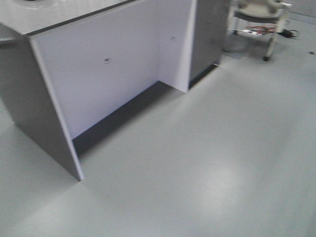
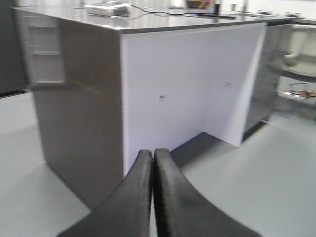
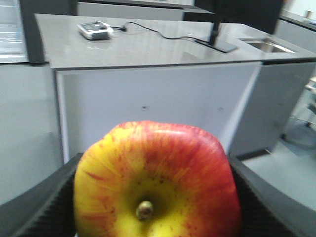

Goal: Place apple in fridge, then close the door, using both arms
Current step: 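Drive the base away from the counter toward the open fridge, holding apple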

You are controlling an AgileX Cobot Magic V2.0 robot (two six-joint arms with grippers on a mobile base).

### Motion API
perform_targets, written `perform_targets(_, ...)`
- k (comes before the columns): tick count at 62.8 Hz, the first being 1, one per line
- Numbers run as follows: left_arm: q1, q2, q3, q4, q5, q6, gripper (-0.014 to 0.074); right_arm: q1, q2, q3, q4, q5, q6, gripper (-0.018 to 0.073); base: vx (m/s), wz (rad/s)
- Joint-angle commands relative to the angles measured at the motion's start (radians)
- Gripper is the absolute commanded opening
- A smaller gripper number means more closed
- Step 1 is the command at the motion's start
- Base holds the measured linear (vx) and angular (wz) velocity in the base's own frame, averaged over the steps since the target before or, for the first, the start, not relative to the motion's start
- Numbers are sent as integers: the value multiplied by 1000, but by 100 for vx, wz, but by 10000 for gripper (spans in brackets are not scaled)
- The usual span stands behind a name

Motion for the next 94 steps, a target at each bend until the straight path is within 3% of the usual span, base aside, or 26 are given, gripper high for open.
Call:
perform_targets(1, -7, -14, 28, -2, -79, -7, -6, -4, -4, -25, 36, -71, -9, 24, 5, 65)
perform_targets(94, -7, -14, 28, -2, -79, -7, -6, -4, -4, -25, 35, -71, -9, 24, 7, 53)
